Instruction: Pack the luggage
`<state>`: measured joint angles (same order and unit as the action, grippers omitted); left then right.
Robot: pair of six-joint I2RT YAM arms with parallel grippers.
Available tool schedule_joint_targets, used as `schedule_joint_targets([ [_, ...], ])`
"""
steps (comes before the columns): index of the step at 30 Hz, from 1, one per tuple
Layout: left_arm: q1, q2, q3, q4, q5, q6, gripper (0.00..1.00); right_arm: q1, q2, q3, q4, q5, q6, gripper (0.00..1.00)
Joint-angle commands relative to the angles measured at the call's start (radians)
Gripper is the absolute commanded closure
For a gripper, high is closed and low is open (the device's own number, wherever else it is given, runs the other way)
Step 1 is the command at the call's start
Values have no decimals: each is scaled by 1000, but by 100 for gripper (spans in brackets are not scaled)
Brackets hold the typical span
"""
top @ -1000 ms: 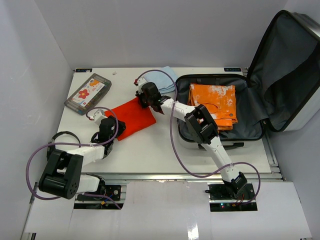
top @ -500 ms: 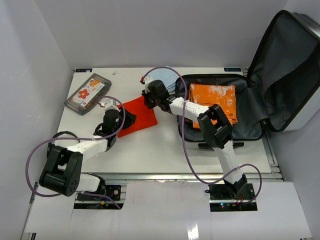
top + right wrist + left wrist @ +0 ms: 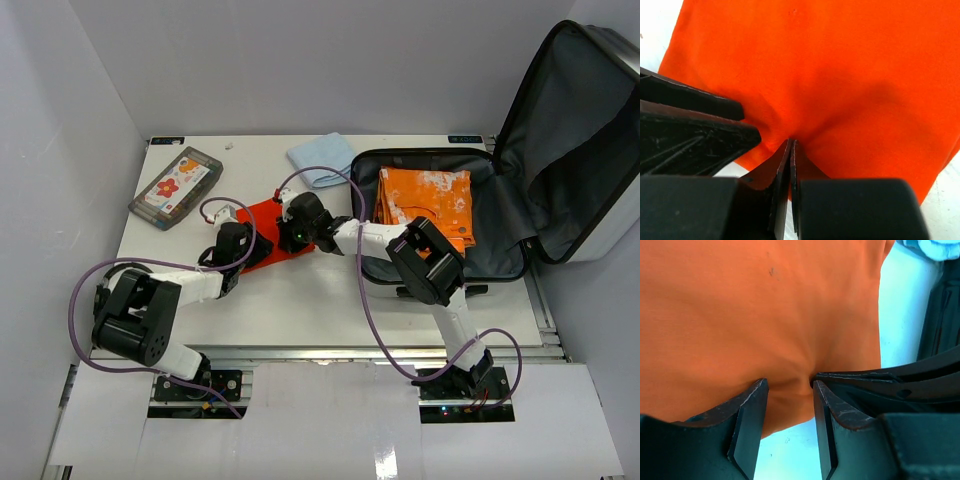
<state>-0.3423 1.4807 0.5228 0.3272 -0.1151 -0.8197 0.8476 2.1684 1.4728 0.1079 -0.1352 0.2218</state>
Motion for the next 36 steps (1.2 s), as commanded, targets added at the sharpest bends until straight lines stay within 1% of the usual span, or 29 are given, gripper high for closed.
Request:
schedule_joint_targets([
  [1, 5, -45, -17, -61, -110, -30, 47, -15, -22, -21, 57, 16, 43, 92],
  [4, 5, -114, -16, -93, -159, -27, 46, -15, -40, -22, 36, 28, 42, 92],
  [6, 11, -157, 20, -132, -185, 10, 44, -15, -53, 17, -6, 36, 23, 92],
  [9, 41, -189, 84, -191, -233, 79, 37, -16, -68, 73, -77, 86, -28, 77],
  [11, 96, -174, 121, -219, -172, 97, 31, -28, -61, 157, -170, 118, -48, 64],
  [13, 161, -150, 123, -212, -76, 120, 27, -47, -47, 195, -208, 131, -58, 49],
  [15, 203, -125, 124, -216, -40, 155, 25, -72, -26, 237, -255, 129, -58, 42],
  [17, 246, -95, 127, -237, -37, 164, 24, -95, -3, 261, -286, 115, -59, 34],
  [19, 306, -81, 111, -222, 4, 155, 23, -111, 19, 304, -307, 99, -61, 29],
  [21, 339, -59, 89, -189, 79, 143, 24, -131, 47, 339, -322, 76, -62, 27],
  [25, 341, 12, 100, -171, 113, 152, 24, -155, 106, 395, -355, 45, -62, 23],
  [27, 341, 43, 105, -153, 155, 162, 24, -158, 139, 435, -371, 29, -67, 22],
  [31, 341, 101, 108, -131, 182, 161, 24, -161, 177, 465, -386, 24, -70, 21],
  [36, 341, 125, 110, -128, 179, 157, 24, -160, 211, 474, -386, 8, -64, 21],
])
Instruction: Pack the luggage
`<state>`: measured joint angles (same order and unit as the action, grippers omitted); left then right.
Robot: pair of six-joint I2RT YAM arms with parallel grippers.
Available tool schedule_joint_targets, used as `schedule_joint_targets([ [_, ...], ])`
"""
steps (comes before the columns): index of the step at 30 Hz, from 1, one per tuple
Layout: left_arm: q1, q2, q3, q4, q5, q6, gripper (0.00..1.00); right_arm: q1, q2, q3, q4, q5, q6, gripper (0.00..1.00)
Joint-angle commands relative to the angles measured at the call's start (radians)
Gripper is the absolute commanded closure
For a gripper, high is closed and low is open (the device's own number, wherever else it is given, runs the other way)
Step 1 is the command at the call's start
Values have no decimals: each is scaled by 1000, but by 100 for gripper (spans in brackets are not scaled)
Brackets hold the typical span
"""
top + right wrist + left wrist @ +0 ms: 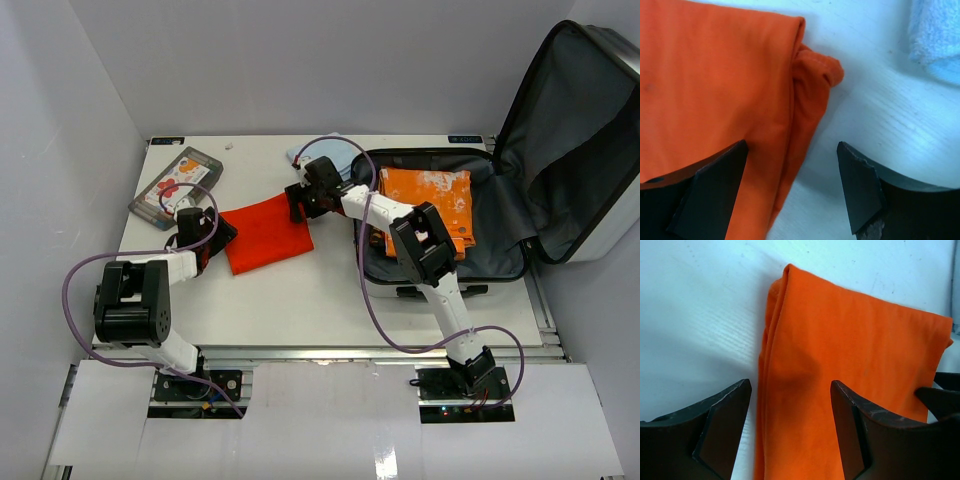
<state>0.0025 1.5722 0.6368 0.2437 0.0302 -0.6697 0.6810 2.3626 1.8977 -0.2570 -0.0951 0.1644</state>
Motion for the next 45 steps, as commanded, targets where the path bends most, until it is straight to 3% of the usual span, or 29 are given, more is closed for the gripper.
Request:
schedule_joint_targets([
  [1, -4, 34, -5, -43, 32, 7, 24, 7, 21, 47, -20, -33, -6, 21],
  [8, -4, 40, -16, -36, 22, -12, 27, 27, 38, 21, -7, -28, 2, 24],
  [16, -4, 26, -39, -10, 13, -20, 38, 42, 38, -7, -4, 14, 31, 30],
  [20, -4, 34, -45, 4, 17, -16, 51, 42, 25, -26, -2, 25, 41, 35],
  [24, -4, 43, -54, 21, 20, -17, 72, 43, 6, -76, 28, 31, 54, 43],
  [27, -4, 40, -65, 40, 25, -22, 93, 43, 5, -95, 39, 39, 58, 58],
  [29, -4, 35, -69, 47, 29, -23, 100, 43, 1, -96, 38, 43, 56, 70],
  [31, -4, 32, -68, 51, 36, -19, 100, 43, -5, -100, 39, 46, 53, 84],
  [33, -4, 20, -69, 63, 52, -18, 100, 43, -20, -104, 39, 52, 47, 92],
  [45, -54, -65, -59, 44, 41, 11, 100, 71, -148, -170, 61, 143, 15, 92],
])
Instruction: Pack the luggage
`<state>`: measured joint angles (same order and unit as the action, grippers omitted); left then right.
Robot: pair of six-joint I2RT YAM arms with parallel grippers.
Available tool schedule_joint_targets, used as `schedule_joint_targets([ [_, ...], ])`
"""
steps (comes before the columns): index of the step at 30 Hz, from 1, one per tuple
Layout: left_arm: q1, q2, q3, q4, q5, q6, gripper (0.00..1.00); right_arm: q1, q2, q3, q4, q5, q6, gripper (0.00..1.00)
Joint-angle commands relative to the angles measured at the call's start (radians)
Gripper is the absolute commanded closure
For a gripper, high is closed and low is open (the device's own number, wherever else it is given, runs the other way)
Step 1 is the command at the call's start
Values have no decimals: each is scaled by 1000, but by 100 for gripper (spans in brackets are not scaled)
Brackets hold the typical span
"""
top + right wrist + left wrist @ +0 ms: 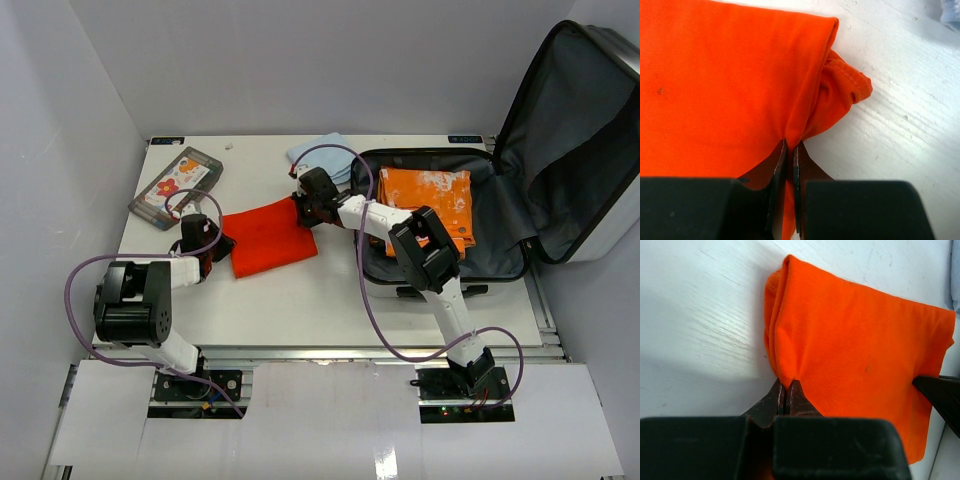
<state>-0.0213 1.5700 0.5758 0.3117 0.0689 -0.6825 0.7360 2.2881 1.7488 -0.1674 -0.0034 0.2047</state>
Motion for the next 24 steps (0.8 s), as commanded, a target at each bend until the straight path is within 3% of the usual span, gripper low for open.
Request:
schedule_joint_targets([
  [1, -42, -69, 3, -25, -3, 29, 100, 19, -82, -26, -28, 56, -29, 92],
  [24, -120, -186, 7, -77, -89, 57, 100, 55, -211, -120, -7, 186, -62, 92],
])
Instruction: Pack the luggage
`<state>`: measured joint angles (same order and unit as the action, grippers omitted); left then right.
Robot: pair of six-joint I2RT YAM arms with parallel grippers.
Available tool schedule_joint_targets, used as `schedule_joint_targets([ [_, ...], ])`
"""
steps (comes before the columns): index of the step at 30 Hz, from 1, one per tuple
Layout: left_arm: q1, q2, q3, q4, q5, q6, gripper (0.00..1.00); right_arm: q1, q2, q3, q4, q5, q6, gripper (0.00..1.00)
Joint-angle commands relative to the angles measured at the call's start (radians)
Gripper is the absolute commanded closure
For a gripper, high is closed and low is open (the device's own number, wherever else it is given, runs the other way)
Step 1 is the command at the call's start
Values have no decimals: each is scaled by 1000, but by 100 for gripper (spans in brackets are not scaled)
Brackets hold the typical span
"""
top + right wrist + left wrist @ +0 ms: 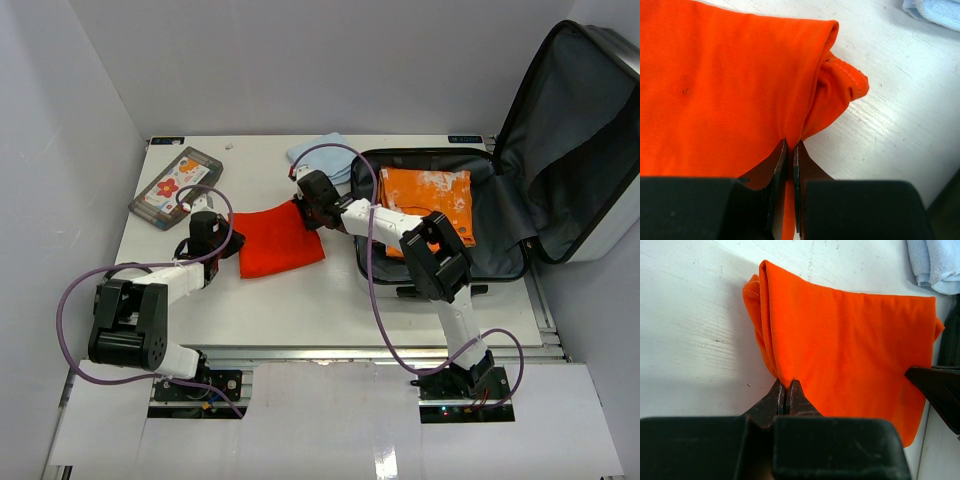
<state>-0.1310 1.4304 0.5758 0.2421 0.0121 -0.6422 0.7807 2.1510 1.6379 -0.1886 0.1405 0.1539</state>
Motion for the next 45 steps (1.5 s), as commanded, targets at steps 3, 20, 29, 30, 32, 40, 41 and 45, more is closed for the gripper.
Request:
schedule_joint_targets([
  [3, -22, -58, 14, -16, -32, 16, 100, 12, -87, -13, 14, 57, -14, 92],
  [20, -187, -186, 123, -127, -134, 41, 100, 37, -226, -27, -16, 134, -36, 92],
  [29, -263, -187, 223, -134, -172, 62, 100, 37, -303, -8, -49, 193, -75, 92],
  [30, -278, -185, 235, -134, -182, 66, 100, 37, -309, 0, -59, 204, -80, 92],
  [32, -301, -175, 265, -138, -195, 72, 100, 37, -329, 11, -74, 220, -88, 92],
  [40, -385, -121, 404, -171, -242, 93, 100, 25, -418, 26, -135, 301, -75, 92],
  [41, -398, -113, 424, -176, -245, 98, 100, 22, -433, 22, -141, 310, -74, 92],
  [45, -433, -74, 478, -185, -247, 105, 100, -1, -502, -26, -140, 317, -68, 92],
])
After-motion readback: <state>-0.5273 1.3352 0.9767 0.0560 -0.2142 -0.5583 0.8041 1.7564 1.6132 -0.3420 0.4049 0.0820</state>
